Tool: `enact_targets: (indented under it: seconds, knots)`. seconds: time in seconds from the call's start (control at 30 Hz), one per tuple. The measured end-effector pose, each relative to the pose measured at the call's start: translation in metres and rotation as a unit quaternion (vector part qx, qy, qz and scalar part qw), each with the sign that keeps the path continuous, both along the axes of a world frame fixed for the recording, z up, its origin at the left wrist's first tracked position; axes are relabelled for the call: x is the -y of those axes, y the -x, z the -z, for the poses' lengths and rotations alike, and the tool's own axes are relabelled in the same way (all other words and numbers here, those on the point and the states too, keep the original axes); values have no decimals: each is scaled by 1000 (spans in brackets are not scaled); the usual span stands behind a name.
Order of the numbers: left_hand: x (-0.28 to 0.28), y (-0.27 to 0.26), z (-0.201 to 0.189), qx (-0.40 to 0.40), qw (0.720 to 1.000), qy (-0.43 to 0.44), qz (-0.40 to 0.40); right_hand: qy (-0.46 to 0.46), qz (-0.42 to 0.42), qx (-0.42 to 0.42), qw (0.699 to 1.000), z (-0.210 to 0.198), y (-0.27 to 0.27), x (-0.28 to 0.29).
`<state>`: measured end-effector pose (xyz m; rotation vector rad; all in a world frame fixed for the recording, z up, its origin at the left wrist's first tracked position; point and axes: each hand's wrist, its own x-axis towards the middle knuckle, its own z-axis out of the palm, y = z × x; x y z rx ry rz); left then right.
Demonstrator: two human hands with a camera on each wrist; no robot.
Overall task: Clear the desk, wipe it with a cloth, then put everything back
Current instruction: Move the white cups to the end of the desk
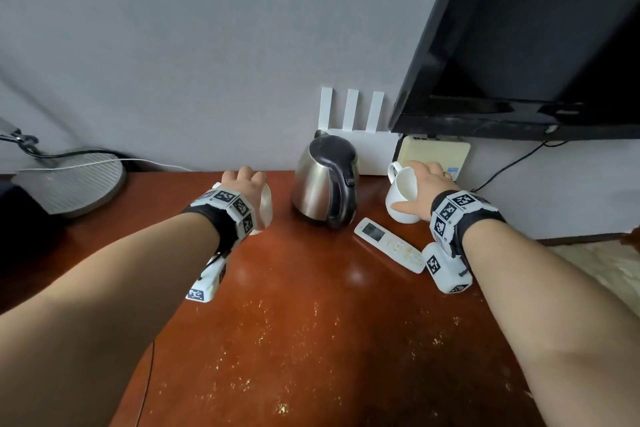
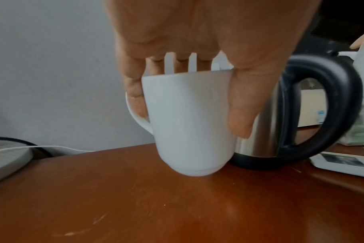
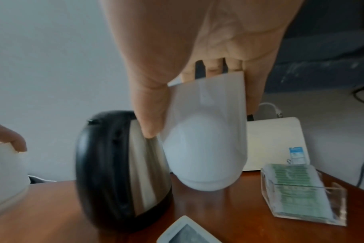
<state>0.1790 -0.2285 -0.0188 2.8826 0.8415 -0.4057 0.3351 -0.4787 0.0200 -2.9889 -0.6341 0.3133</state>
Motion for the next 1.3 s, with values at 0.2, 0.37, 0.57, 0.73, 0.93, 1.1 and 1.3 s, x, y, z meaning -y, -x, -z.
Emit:
enact_targets:
  seconds: [0.2, 0.37, 0.57, 0.73, 0.93, 1.1, 1.3]
  knots:
    - [8, 67, -25, 12, 999, -12, 46, 3, 1, 20, 1000, -25, 89, 1]
    - [4, 129, -45, 44, 994, -27, 94, -36, -36, 26, 998, -39, 159, -16]
    - [-16, 210, -57, 85, 988, -48, 116, -76, -143, 15, 987, -43, 225, -69]
    - [-29, 272, -58, 91, 990, -85, 70, -81, -241, 1, 967, -33, 259, -118]
    - [-46, 348, -63, 68, 993, -70, -61, -86, -354, -24, 931, -28, 297, -170]
    - [-70, 411, -63, 54, 980, -63, -183, -71, -432, -31, 899, -16, 334, -205]
    - [-117, 469, -51, 33, 964, -59, -256, -56, -466, -59, 881, 9, 382, -253]
